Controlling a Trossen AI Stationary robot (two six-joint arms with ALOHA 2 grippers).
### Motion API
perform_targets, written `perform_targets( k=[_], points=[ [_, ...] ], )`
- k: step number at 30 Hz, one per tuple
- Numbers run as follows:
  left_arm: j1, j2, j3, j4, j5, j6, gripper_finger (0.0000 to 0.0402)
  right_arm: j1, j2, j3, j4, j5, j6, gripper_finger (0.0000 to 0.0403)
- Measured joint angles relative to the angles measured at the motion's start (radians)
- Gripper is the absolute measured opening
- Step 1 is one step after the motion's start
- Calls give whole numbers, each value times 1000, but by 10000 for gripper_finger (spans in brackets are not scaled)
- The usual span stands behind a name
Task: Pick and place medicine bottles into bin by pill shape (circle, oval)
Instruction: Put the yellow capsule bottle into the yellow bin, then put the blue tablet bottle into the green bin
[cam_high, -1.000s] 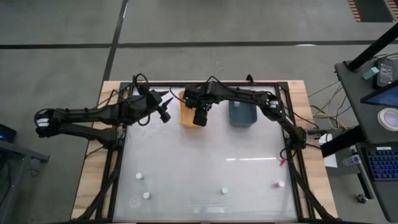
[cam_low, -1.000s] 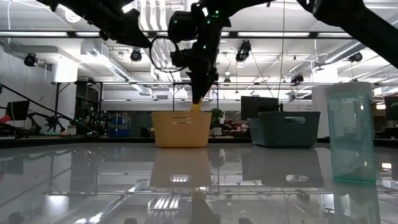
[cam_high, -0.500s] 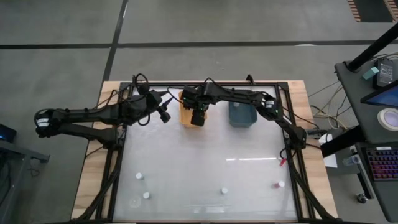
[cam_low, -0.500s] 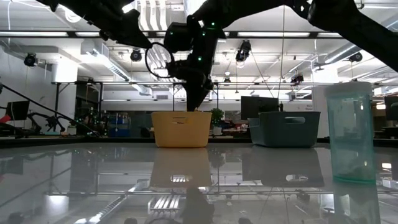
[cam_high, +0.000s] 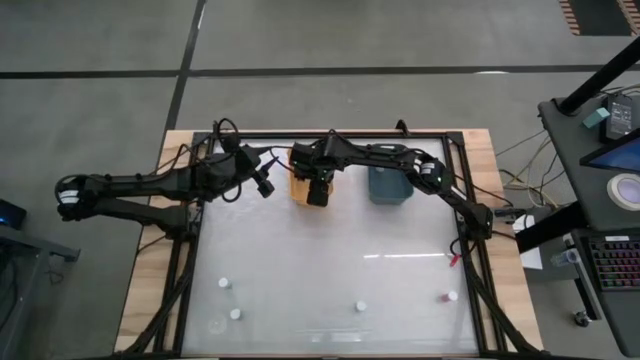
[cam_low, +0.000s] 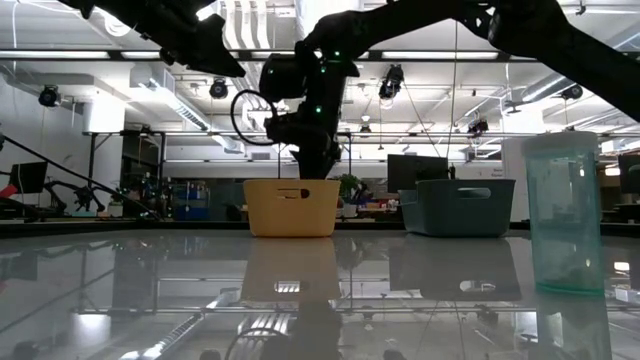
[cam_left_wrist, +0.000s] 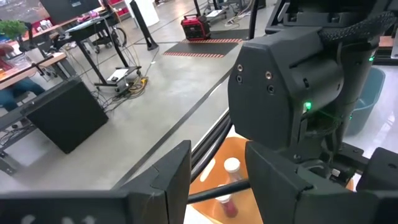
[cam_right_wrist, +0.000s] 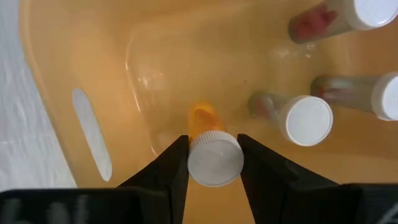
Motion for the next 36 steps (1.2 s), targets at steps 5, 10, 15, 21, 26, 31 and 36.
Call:
perform_targets(
  k=[5,10,15,21,26,31,36],
  points=[
    [0,0,0,0,0,0,135,0,1,0,-1,0,1,121],
    [0,0,0,0,0,0,135,0,1,0,0,0,2,121],
    [0,0,0,0,0,0,135,0,1,0,2,0,10,139],
    [0,0,0,0,0,0,135,-4,1,0,4,0,26,179],
    [0,0,0,-1,0,0,135,-5,-3,0,4,0,30,203],
    [0,0,0,-1,0,0,135,-5,-27,0,-2,0,56,210],
    [0,0,0,-1,0,0,135,1,-76,0,-14,1,77,210]
  ],
)
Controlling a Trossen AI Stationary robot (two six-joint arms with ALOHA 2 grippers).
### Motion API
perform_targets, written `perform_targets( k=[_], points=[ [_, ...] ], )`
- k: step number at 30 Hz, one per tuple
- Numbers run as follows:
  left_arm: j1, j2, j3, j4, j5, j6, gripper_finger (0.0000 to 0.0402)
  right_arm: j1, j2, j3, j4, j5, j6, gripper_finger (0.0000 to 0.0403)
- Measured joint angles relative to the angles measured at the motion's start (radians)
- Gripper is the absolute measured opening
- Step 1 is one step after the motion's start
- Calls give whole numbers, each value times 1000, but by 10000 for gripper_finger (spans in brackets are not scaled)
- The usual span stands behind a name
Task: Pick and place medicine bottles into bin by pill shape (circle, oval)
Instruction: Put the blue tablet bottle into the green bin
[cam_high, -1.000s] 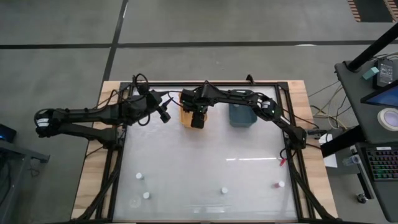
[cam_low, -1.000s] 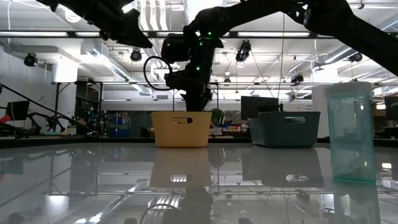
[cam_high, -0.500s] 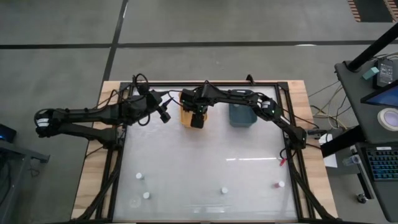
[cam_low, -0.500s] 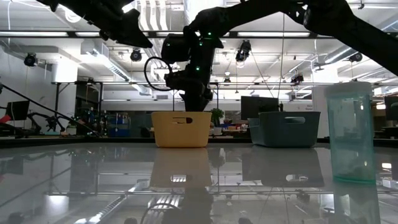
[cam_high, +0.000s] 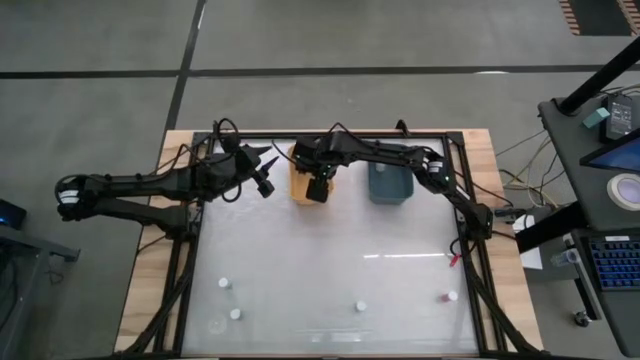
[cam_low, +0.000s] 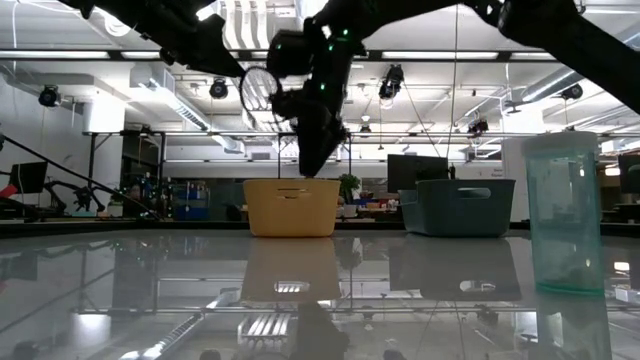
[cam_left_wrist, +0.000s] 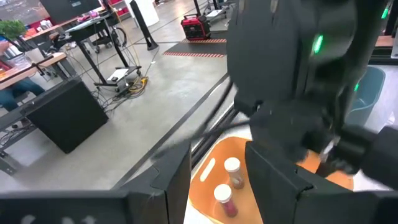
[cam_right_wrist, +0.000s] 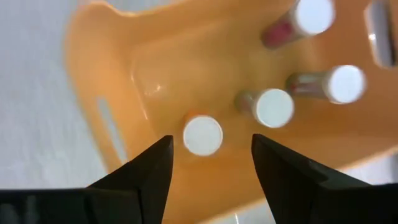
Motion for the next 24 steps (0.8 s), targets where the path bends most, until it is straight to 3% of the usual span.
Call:
perform_targets(
  k=[12,17,24],
  points=[
    [-1,0,0,0,0,0,135,84,-160,-39,-101,-1,60,210],
    [-1,0,0,0,0,-1,135,140,-247,-142,-74,-1,102,210],
    [-1,0,0,0,0,-3,135,228,-405,-386,54,0,179,210]
  ],
)
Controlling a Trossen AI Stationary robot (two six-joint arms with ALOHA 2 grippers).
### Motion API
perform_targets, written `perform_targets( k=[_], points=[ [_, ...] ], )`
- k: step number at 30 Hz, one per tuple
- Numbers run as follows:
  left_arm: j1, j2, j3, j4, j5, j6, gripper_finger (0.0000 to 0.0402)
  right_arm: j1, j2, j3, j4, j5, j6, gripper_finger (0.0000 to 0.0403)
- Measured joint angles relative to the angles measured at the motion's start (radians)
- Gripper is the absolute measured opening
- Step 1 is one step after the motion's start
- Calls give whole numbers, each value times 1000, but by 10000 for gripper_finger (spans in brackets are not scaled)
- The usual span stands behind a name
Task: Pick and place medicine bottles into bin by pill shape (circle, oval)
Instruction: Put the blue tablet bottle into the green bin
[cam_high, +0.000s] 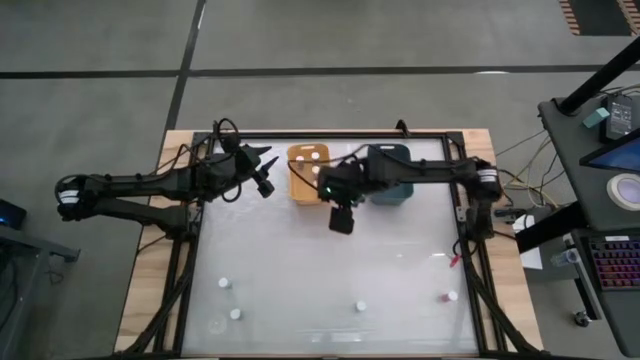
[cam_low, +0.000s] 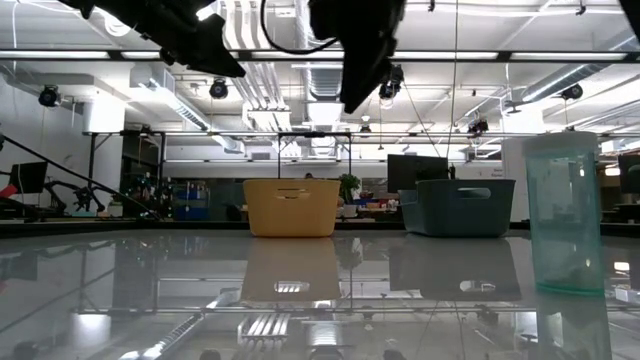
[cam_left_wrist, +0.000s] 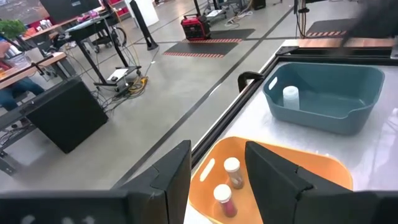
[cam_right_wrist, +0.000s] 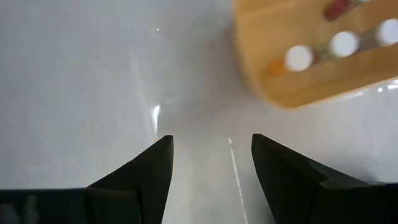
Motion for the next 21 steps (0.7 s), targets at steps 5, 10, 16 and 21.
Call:
perform_targets(
  k=[5,10,16,21],
  points=[
    [1,0,0,0,0,0,135,65,-101,-163,81,-1,55,210],
    [1,0,0,0,0,-1,135,141,-175,-290,144,1,64,210],
    [1,0,0,0,0,-3,135,263,-223,-375,217,0,63,210],
    [0,0,0,8,0,-6,135,374,-217,-365,220,0,107,210]
  ],
)
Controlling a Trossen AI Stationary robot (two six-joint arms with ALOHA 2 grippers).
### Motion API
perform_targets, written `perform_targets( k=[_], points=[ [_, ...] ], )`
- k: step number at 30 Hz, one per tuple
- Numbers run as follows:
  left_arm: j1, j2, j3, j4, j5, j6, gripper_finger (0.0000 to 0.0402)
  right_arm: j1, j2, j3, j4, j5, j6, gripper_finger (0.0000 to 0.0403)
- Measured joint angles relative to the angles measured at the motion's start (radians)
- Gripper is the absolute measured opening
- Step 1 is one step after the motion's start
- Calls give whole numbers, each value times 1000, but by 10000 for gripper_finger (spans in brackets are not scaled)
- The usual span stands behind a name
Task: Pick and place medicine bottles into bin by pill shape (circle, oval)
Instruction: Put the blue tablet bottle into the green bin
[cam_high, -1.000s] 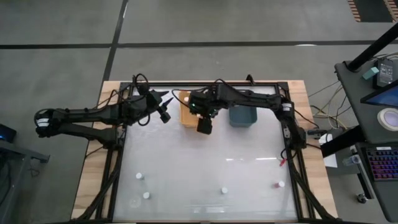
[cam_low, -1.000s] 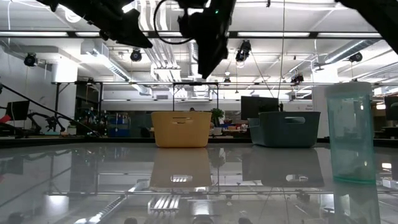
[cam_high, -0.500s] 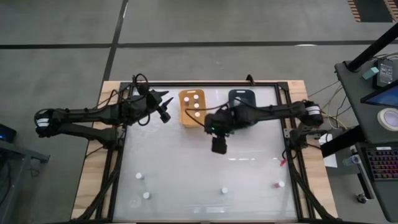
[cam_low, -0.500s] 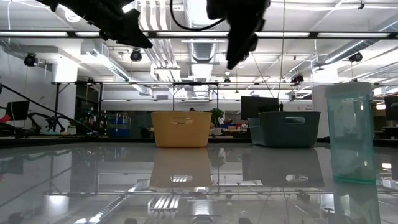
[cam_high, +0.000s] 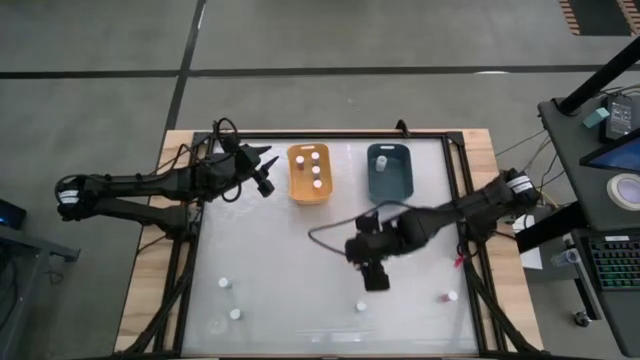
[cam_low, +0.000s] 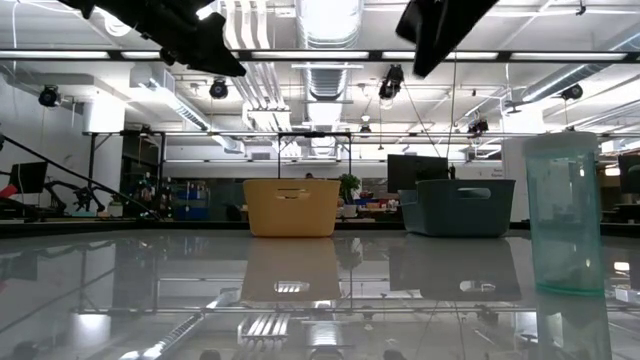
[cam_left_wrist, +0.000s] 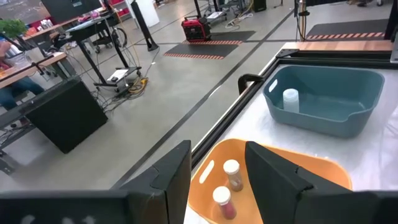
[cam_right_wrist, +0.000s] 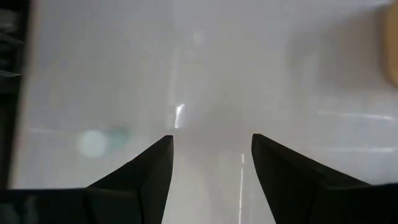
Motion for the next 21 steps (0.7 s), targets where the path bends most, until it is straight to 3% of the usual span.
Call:
perform_targets(
  k=[5,16,21],
  points=[
    [0,0,0,0,0,-2,135,108,30,47,5,0,134,210],
    [-19,0,0,-1,1,-28,135,311,75,111,-3,52,609,210],
    [-21,0,0,-1,2,-22,135,344,120,108,-14,82,628,211]
  ],
)
